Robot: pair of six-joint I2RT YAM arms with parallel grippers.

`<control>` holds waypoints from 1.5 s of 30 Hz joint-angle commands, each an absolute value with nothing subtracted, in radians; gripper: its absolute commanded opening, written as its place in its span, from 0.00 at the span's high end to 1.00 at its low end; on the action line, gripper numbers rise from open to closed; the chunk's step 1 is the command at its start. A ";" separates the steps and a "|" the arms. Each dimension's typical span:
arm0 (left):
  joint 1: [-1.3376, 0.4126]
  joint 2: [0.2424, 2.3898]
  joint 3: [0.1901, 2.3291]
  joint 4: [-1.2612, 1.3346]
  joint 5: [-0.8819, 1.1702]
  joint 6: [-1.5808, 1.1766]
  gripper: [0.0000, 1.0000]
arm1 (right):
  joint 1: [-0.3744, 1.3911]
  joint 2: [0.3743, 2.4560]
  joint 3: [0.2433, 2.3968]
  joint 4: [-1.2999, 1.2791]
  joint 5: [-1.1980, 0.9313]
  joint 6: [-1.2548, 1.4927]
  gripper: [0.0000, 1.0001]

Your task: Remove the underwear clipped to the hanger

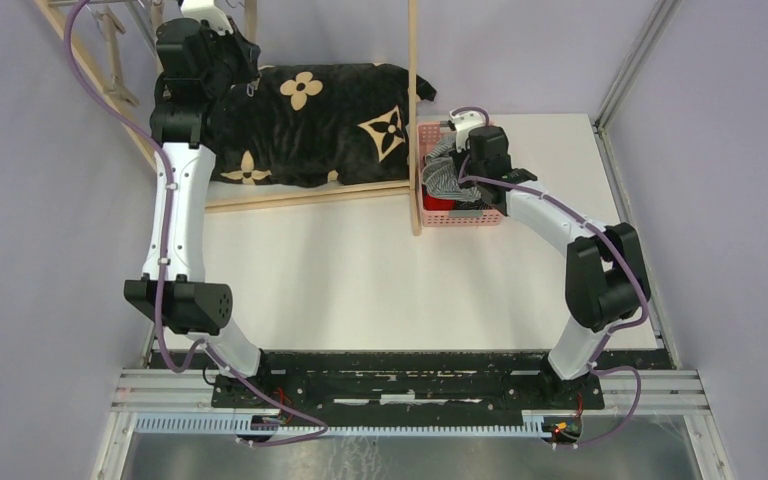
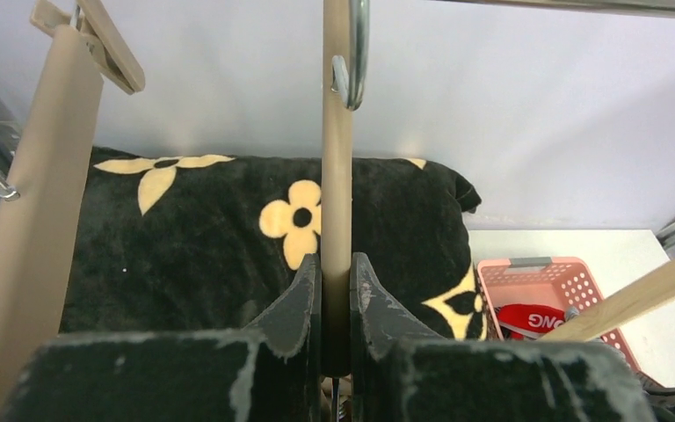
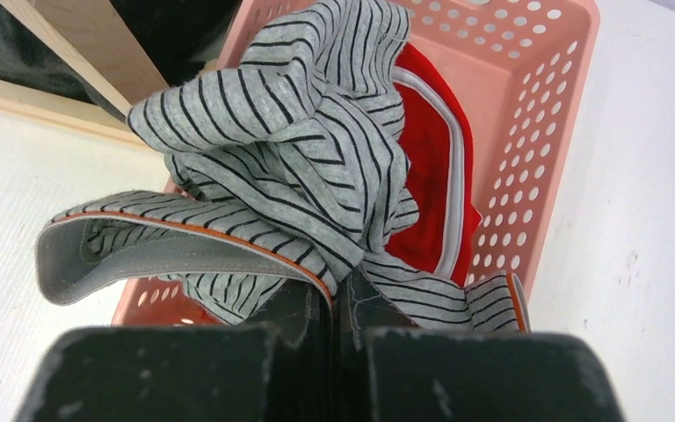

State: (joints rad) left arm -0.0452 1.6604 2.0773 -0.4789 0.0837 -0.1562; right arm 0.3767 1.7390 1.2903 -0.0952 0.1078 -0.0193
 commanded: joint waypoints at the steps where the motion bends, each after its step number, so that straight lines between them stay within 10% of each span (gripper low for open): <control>1: -0.035 1.689 2.146 -0.466 0.051 -0.193 0.89 | 0.368 1.758 1.369 -0.036 0.089 -0.010 0.99; 23: -0.035 1.437 1.880 -0.400 0.073 -0.190 0.10 | 0.330 1.960 1.604 -0.119 0.099 -0.026 0.98; 27: -0.037 1.390 1.837 -0.396 0.100 -0.196 0.00 | 0.290 2.084 1.730 -0.229 0.035 -0.004 0.80; 33: -0.037 1.318 1.769 -0.394 0.118 -0.191 0.00 | 0.267 2.100 1.675 -0.203 0.024 0.027 0.20; 45: -0.037 1.092 1.536 -0.331 0.098 -0.164 0.00 | 0.261 1.821 1.535 -0.074 0.007 0.000 0.09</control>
